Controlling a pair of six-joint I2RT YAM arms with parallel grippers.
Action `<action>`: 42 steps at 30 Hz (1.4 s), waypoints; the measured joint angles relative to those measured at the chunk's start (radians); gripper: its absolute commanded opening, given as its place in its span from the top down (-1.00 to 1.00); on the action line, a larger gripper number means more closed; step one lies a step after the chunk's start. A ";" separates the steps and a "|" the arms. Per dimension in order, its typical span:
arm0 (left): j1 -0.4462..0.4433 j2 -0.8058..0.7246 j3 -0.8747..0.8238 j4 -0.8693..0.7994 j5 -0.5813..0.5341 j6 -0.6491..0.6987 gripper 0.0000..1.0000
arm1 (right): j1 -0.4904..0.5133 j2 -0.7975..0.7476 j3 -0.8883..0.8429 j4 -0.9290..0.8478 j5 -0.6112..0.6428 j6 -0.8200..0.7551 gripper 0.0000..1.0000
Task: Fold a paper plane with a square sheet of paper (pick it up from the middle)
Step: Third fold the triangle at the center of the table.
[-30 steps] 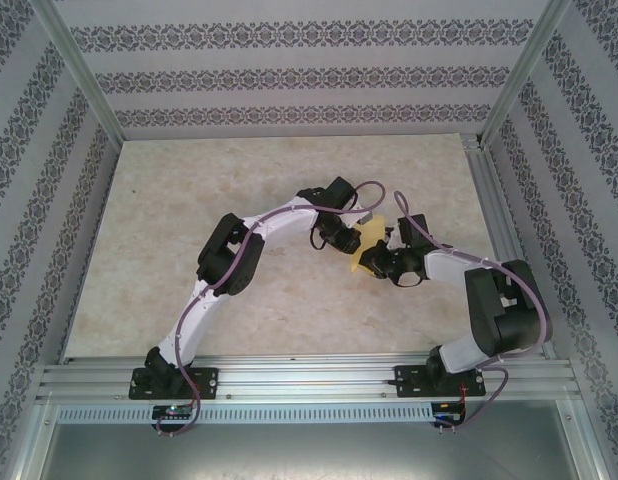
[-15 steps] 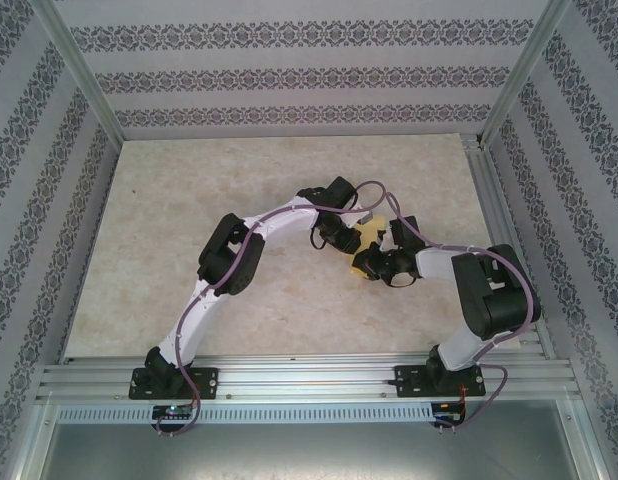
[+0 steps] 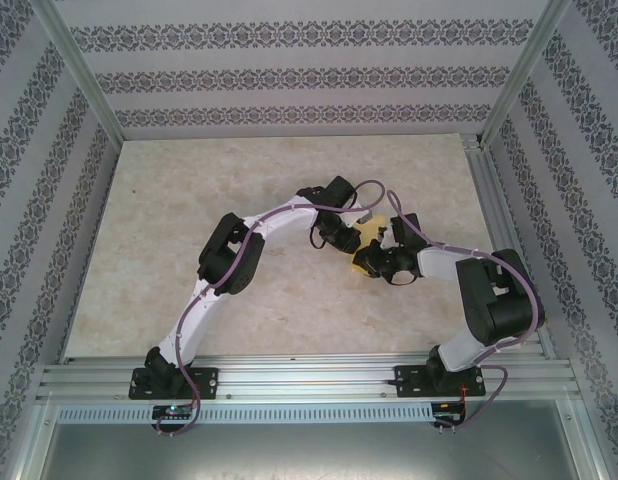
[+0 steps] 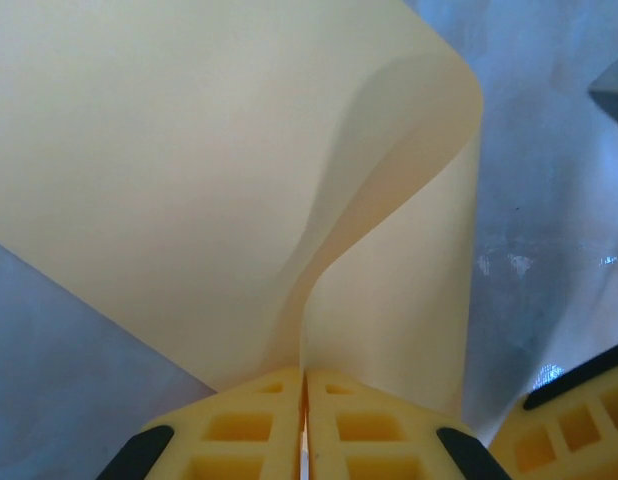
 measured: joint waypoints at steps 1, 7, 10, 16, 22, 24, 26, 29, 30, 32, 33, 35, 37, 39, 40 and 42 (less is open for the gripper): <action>0.000 0.000 0.000 0.000 0.000 0.000 0.76 | 0.005 0.000 0.005 0.001 0.000 0.000 0.74; 0.000 0.000 0.001 0.000 0.000 0.000 0.76 | 0.015 0.031 0.002 0.030 -0.003 0.004 0.74; 0.000 0.001 0.003 -0.005 0.000 0.000 0.76 | 0.018 0.064 -0.003 0.025 0.003 0.000 0.74; 0.004 0.003 0.008 -0.013 0.002 0.003 0.76 | 0.019 0.072 0.000 0.029 -0.002 0.000 0.75; 0.006 0.004 0.010 -0.016 0.004 0.003 0.76 | 0.003 -0.011 0.010 -0.047 0.017 -0.003 0.75; 0.006 0.005 0.011 -0.018 0.004 0.004 0.76 | -0.013 -0.036 0.026 -0.063 0.023 -0.011 0.76; 0.006 0.006 0.013 -0.019 0.004 0.004 0.75 | -0.027 -0.037 0.047 -0.064 0.024 -0.019 0.77; 0.006 0.006 0.013 -0.019 0.007 0.004 0.75 | -0.035 -0.021 0.058 -0.060 0.025 -0.023 0.77; 0.006 0.006 0.013 -0.019 0.008 0.004 0.75 | -0.036 -0.012 0.058 -0.058 0.024 -0.023 0.77; 0.006 0.006 0.013 -0.019 0.008 0.004 0.75 | -0.036 0.016 0.058 -0.053 0.024 -0.023 0.77; 0.006 0.007 0.015 -0.019 0.010 0.004 0.75 | -0.036 0.032 0.058 -0.051 0.025 -0.023 0.78; 0.006 0.009 0.017 -0.020 0.012 0.004 0.75 | -0.036 0.063 0.058 -0.049 0.027 -0.024 0.78; 0.006 0.011 0.020 -0.022 0.017 0.004 0.75 | -0.036 0.087 0.058 -0.050 0.035 -0.026 0.78; 0.006 0.017 0.029 -0.026 0.022 0.004 0.74 | -0.036 0.093 0.058 -0.051 0.040 -0.029 0.78; 0.006 0.019 0.033 -0.027 0.024 0.005 0.74 | -0.036 0.092 0.058 -0.051 0.043 -0.031 0.78; 0.006 0.023 0.042 -0.036 0.026 0.007 0.73 | -0.036 0.089 0.058 -0.053 0.048 -0.031 0.77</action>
